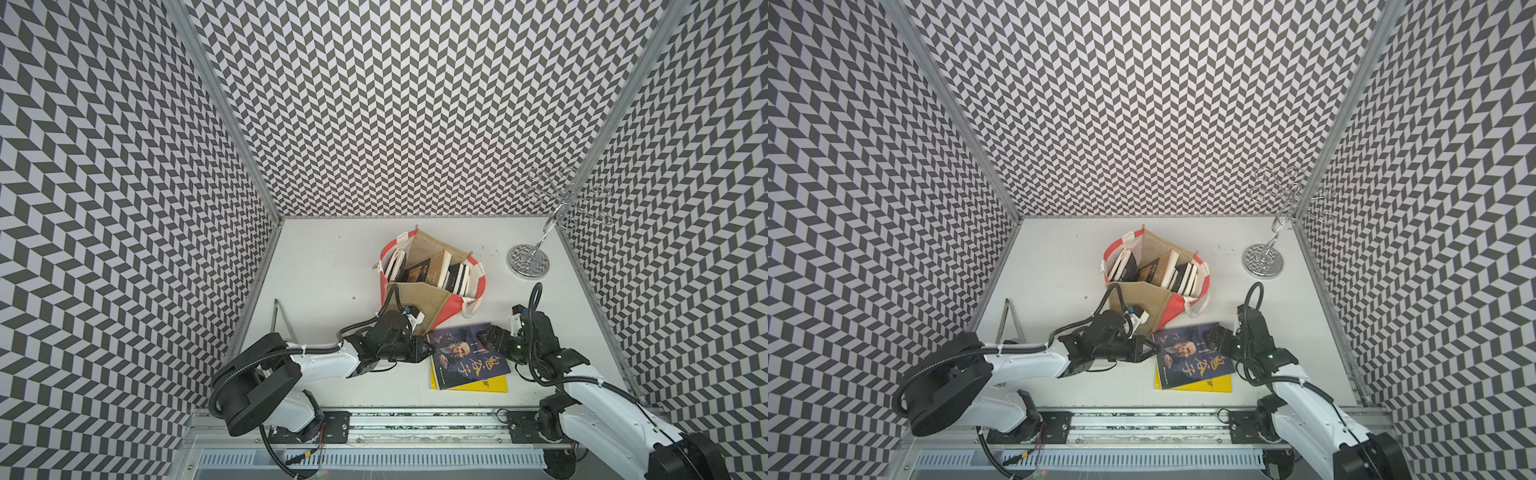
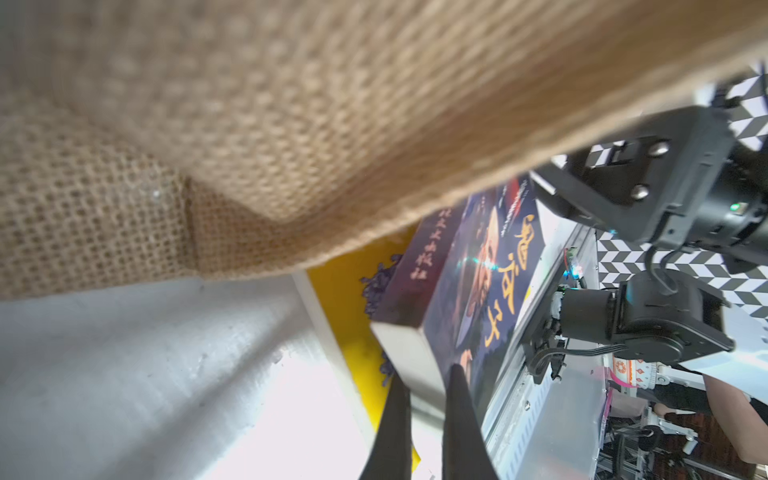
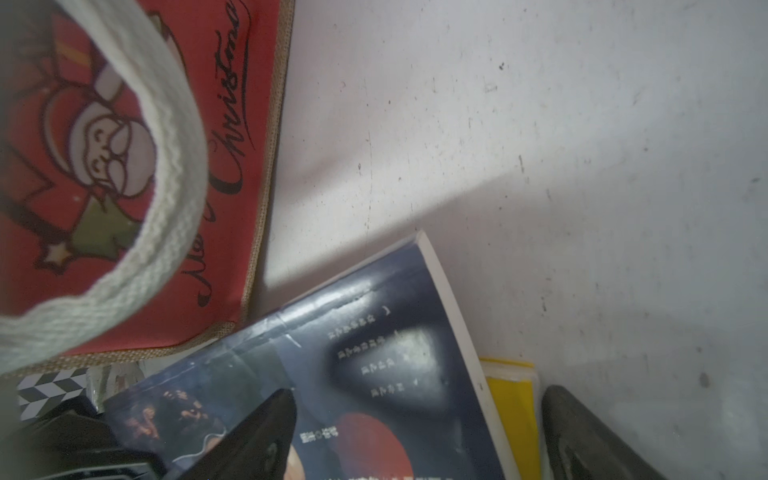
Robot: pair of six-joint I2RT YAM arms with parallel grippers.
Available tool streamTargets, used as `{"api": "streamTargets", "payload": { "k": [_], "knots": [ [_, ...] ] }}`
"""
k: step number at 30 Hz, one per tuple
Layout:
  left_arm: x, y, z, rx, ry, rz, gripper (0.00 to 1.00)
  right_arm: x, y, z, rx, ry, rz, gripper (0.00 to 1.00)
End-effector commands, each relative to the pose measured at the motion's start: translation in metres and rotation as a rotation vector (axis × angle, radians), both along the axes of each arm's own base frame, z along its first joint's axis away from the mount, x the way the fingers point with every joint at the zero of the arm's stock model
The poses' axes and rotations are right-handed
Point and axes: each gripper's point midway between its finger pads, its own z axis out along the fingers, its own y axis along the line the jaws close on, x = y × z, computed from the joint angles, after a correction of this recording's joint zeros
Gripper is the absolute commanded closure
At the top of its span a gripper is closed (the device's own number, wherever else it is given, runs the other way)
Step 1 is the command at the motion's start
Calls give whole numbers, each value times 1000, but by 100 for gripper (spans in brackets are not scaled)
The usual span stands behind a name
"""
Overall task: Put the books into the canvas bag
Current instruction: Pick up the book from the book.
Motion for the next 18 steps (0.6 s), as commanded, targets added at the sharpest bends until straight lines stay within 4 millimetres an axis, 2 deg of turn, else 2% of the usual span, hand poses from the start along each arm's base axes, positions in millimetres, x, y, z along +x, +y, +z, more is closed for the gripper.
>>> {"api": "streamTargets", "payload": {
  "k": [1, 9, 13, 17, 18],
  "knots": [
    [10, 3, 16, 11, -72, 23, 100, 3, 4, 16, -4, -12, 17, 7],
    [-2, 13, 55, -3, -244, -78, 100, 22, -6, 90, 58, -352, -64, 1],
    [-13, 27, 77, 6, -349, -137, 100, 19, 3, 124, 144, -579, 0, 0],
    [-14, 47, 106, 1, -450, -87, 100, 1, 24, 132, 257, -754, 146, 1],
    [-16, 50, 111, -12, -474, -88, 100, -1, 25, 129, 273, -765, 155, 1]
  ]
}}
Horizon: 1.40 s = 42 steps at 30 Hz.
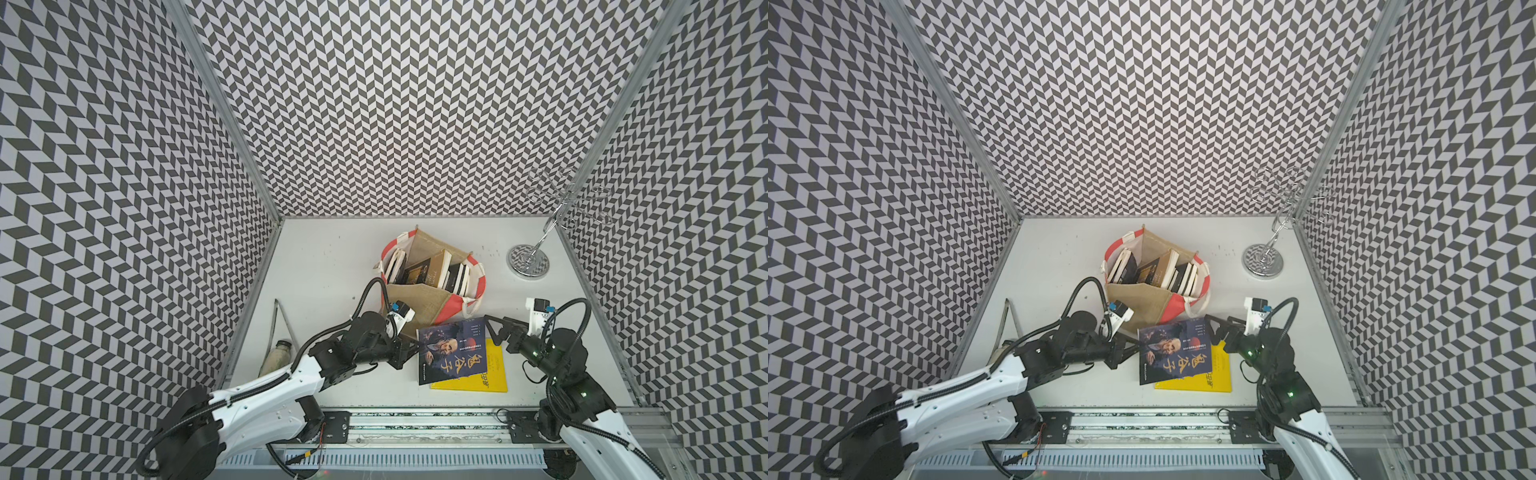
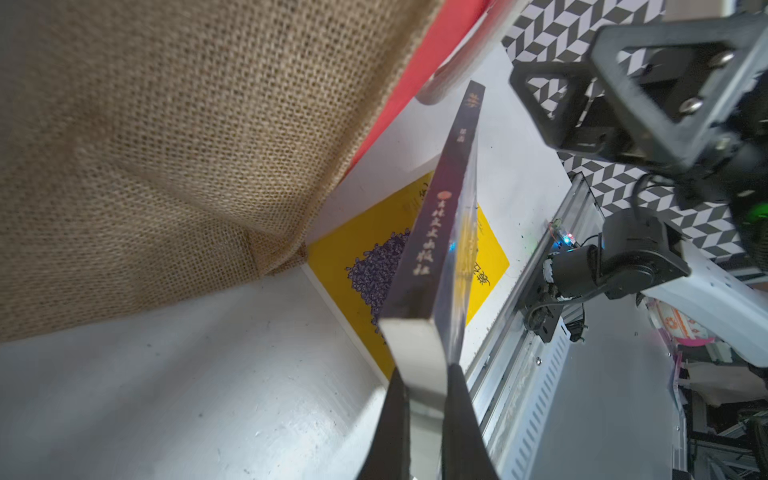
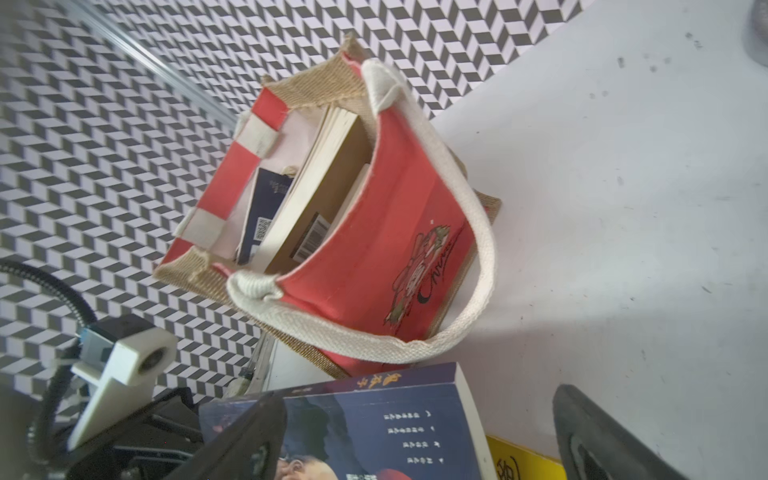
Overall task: Put the books into the canvas bag
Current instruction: Pick up the book from the book.
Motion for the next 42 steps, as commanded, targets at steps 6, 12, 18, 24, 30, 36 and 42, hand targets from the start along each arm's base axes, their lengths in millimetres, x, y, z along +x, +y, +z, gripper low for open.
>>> {"api": "streamTargets", "payload": {
  "k": [6, 12, 18, 24, 30, 36, 42],
  "knots": [
    [2, 14, 40, -71, -209, 10, 100, -15, 25, -4, 54, -170, 183, 1],
    [3, 14, 40, -72, -232, 5, 100, -22, 42, -4, 32, -221, 311, 0],
    [7, 21, 41, -92, -273, 52, 100, -21, 63, -28, -33, -111, 406, 0],
    [15, 30, 40, -70, -314, 106, 100, -34, 93, -43, -54, -44, 552, 7],
    [30, 43, 34, -24, -314, 205, 100, -64, 103, -20, 1, -151, 681, 38],
    [34, 44, 35, -33, -313, 208, 100, -82, 97, 18, 57, -304, 701, 64],
    [30, 43, 58, -85, -311, 207, 100, -95, 99, 59, 110, -389, 754, 100]
  ]
}}
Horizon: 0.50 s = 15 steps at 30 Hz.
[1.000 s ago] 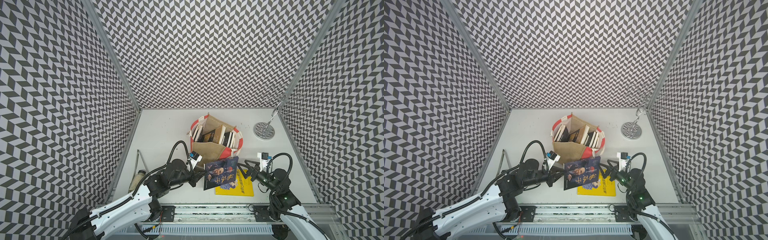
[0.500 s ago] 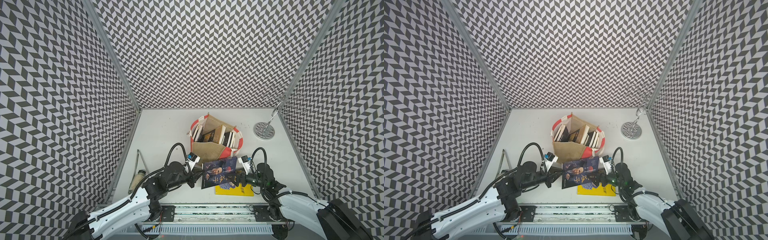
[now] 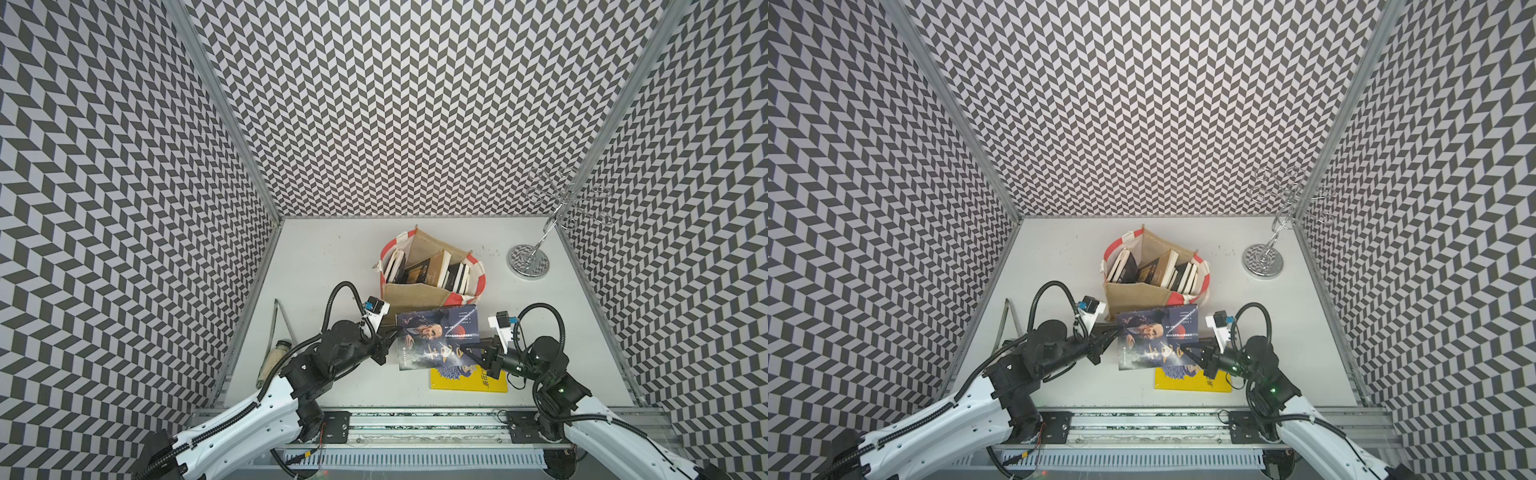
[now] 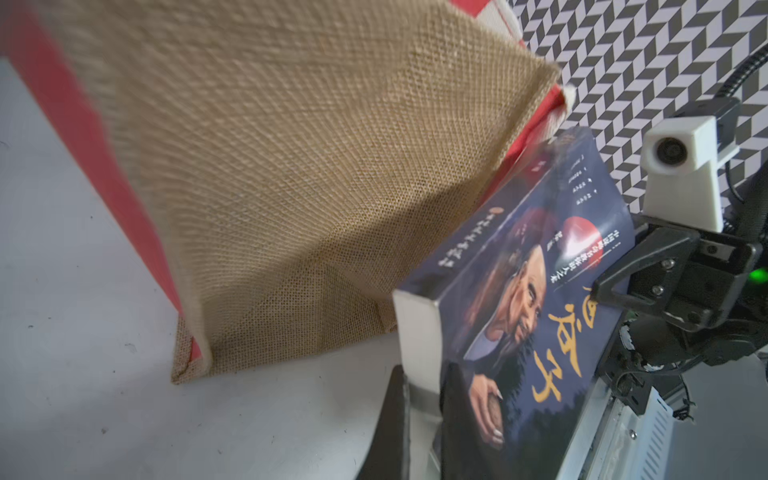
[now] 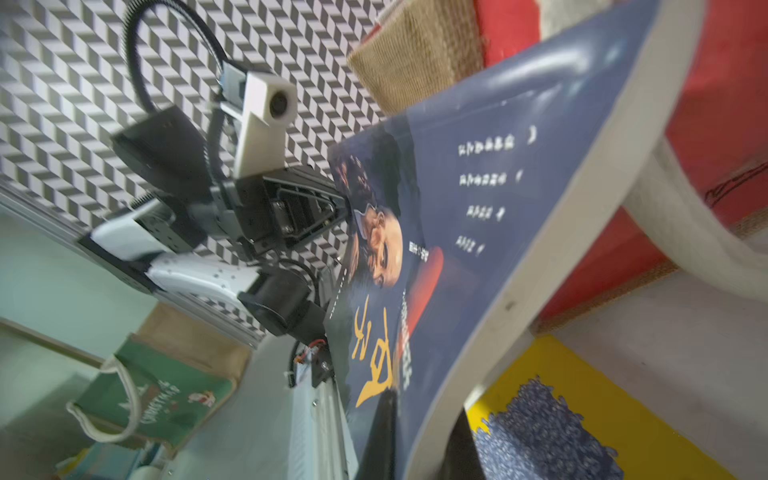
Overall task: Put the books into the canvas bag
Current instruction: Pick up the book from the book.
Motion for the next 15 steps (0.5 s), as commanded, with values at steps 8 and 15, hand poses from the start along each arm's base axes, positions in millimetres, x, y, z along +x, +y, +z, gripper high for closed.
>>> {"api": "streamTargets", "payload": {
  "k": [8, 15],
  "knots": [
    [-3, 3, 81, -157, -80, 10, 67, -26, 13, 149, 140, -280, 169, 100],
    [36, 26, 128, -101, -109, 181, 0, 50, 1, 225, 1, -175, -193, 100]
  ]
}}
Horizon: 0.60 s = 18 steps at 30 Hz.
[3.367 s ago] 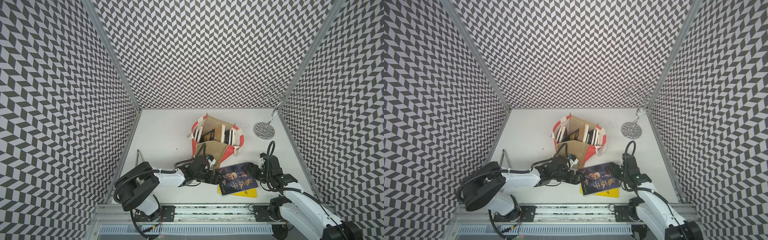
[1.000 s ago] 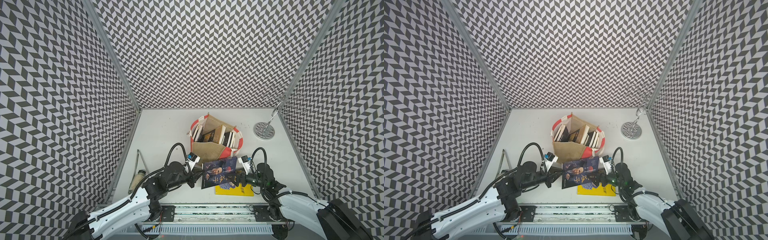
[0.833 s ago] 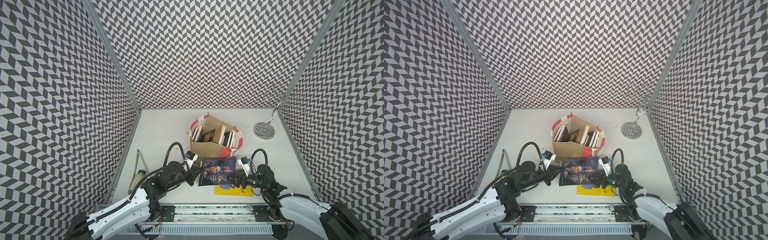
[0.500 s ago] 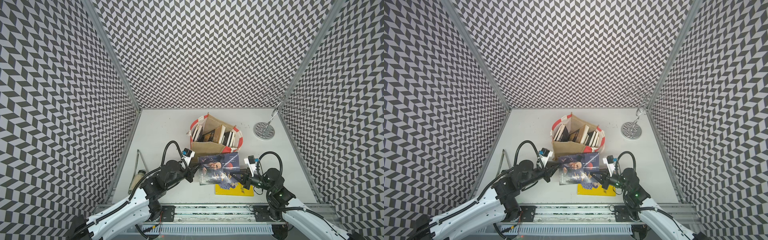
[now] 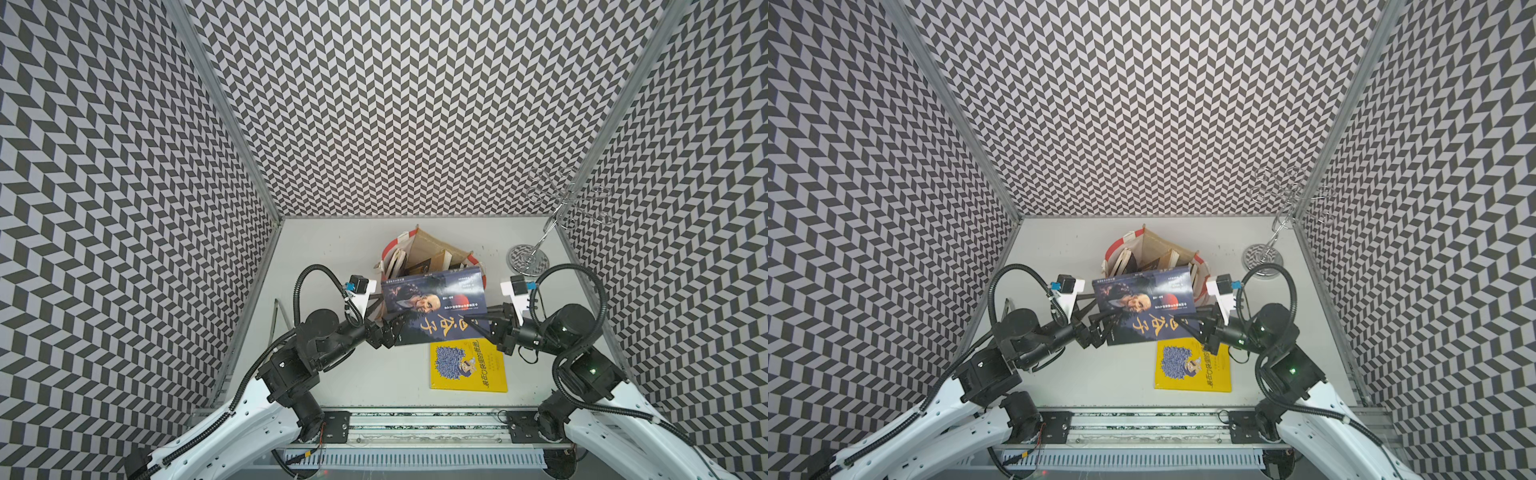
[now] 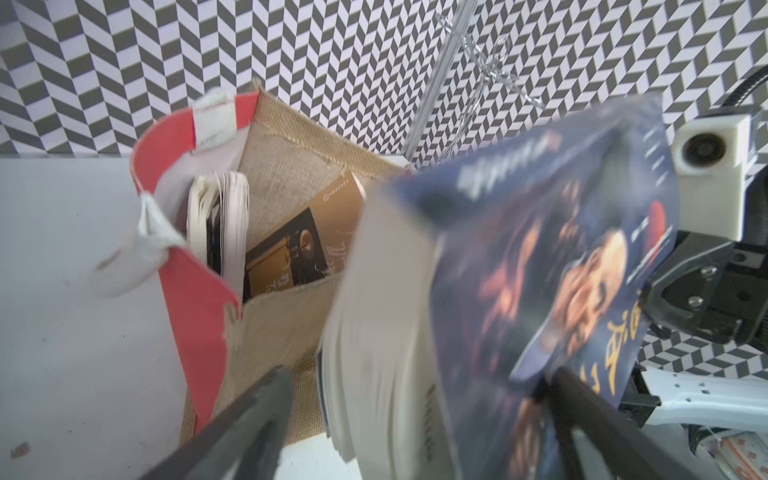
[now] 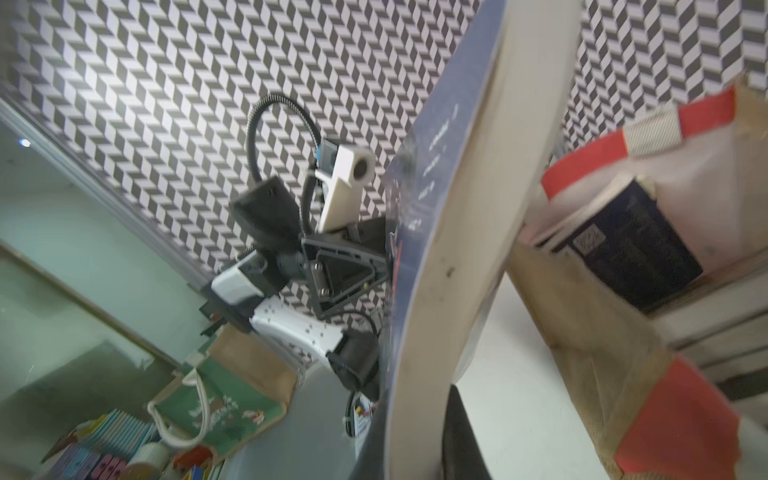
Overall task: Put the books into the canvas bag
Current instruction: Pick up the book from the book, then place the book in the canvas bag.
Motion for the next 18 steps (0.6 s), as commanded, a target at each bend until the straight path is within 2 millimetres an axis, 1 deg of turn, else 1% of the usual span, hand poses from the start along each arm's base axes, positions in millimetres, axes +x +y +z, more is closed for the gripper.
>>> {"api": "streamTargets", "payload": {
  "k": [1, 3, 4, 6, 7, 9, 11, 12, 14, 17, 18],
  "knots": [
    [30, 18, 14, 83, 14, 100, 0, 41, -11, 44, -60, 0, -210, 100],
    [50, 23, 24, 97, 26, 116, 1, 59, -13, 55, -104, 49, -278, 100],
    [62, 27, 28, 100, 40, 131, 0, 69, -17, 63, -123, 72, -329, 100],
    [81, 31, 32, 101, 59, 143, 0, 83, -25, 71, -160, 117, -418, 100],
    [89, 32, 33, 106, 65, 151, 0, 90, -29, 78, -177, 129, -454, 100],
    [101, 31, 35, 125, 63, 171, 0, 101, -34, 83, -219, 157, -513, 100],
    [111, 29, 32, 152, 80, 186, 1, 107, -36, 87, -250, 174, -536, 100],
    [115, 29, 29, 166, 86, 190, 2, 108, -34, 87, -263, 181, -534, 100],
    [122, 28, 18, 195, 107, 200, 6, 112, -34, 81, -292, 204, -541, 100],
    [131, 30, 5, 227, 126, 229, 13, 122, -38, 61, -362, 250, -586, 100],
    [134, 31, 0, 236, 131, 238, 18, 124, -36, 55, -377, 260, -577, 100]
  ]
}}
